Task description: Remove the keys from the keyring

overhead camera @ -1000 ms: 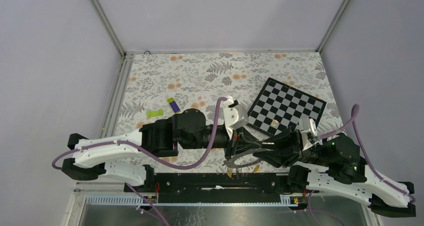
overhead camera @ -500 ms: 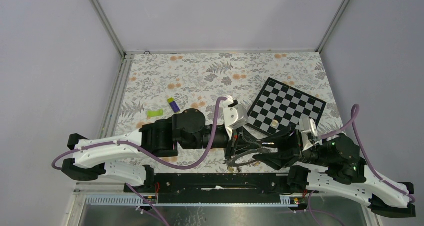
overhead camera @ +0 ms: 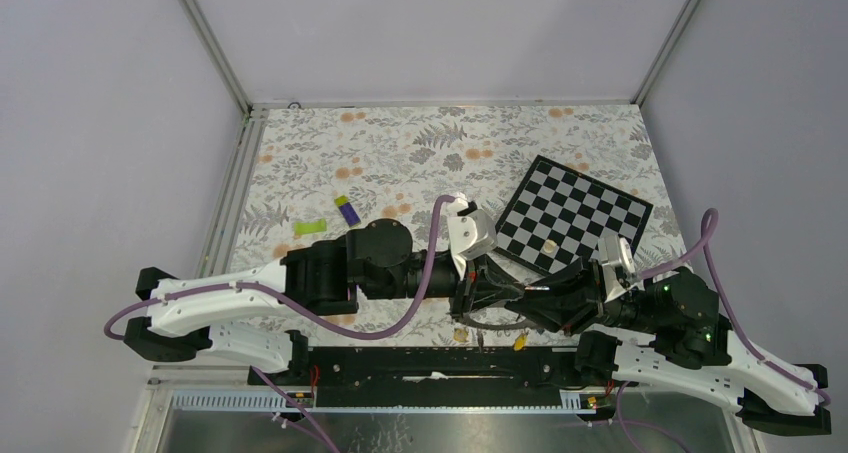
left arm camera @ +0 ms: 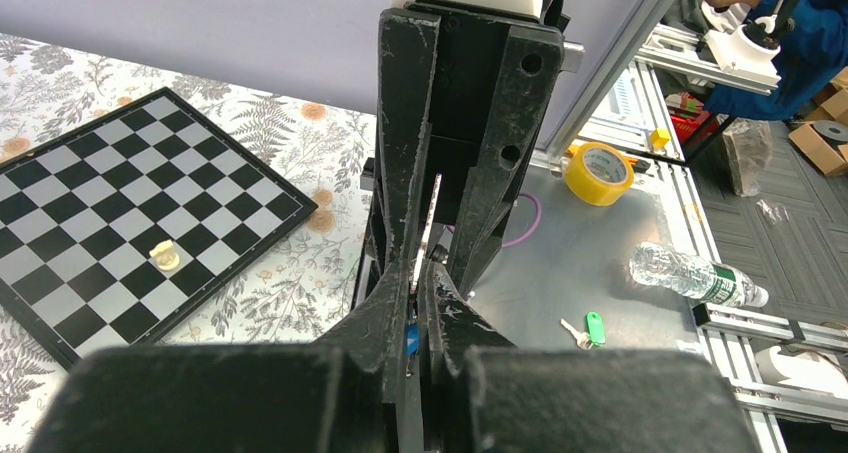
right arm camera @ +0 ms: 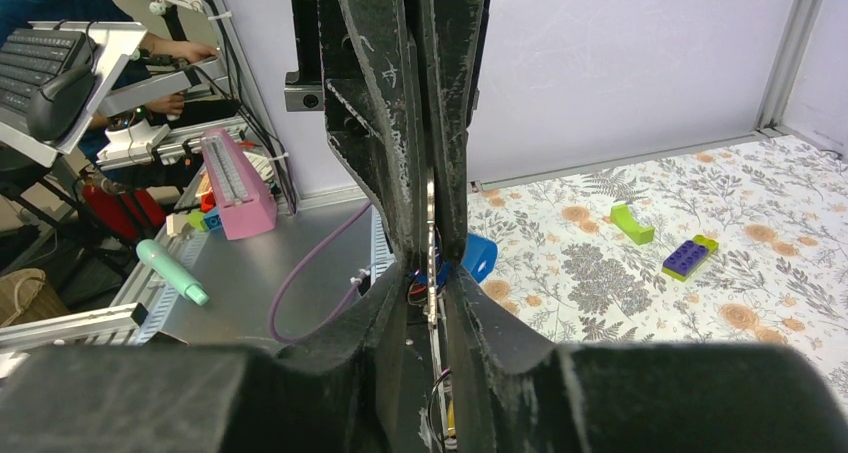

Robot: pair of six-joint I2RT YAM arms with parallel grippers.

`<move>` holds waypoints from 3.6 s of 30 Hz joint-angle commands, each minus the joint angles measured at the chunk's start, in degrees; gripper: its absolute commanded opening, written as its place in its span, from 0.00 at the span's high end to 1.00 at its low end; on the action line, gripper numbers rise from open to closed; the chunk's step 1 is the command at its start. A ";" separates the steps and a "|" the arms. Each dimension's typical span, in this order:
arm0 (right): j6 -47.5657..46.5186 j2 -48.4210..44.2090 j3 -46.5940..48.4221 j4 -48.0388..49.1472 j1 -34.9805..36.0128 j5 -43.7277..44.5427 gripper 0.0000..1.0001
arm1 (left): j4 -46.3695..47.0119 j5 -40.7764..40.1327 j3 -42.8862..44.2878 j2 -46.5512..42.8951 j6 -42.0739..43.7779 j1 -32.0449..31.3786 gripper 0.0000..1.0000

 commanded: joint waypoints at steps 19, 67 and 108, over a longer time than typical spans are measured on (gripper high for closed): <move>0.87 0.26 -0.75 2.03 0.26 -0.15 0.55 | 6.74 0.36 -0.19 -3.07 -0.55 0.09 0.99; -1.51 1.49 3.60 4.02 0.25 1.18 0.85 | 5.72 -0.35 -1.65 -2.19 -1.30 0.12 0.99; -1.61 -0.09 2.02 0.23 0.25 5.61 0.82 | 5.85 -0.32 -1.34 -2.72 -1.31 0.09 1.00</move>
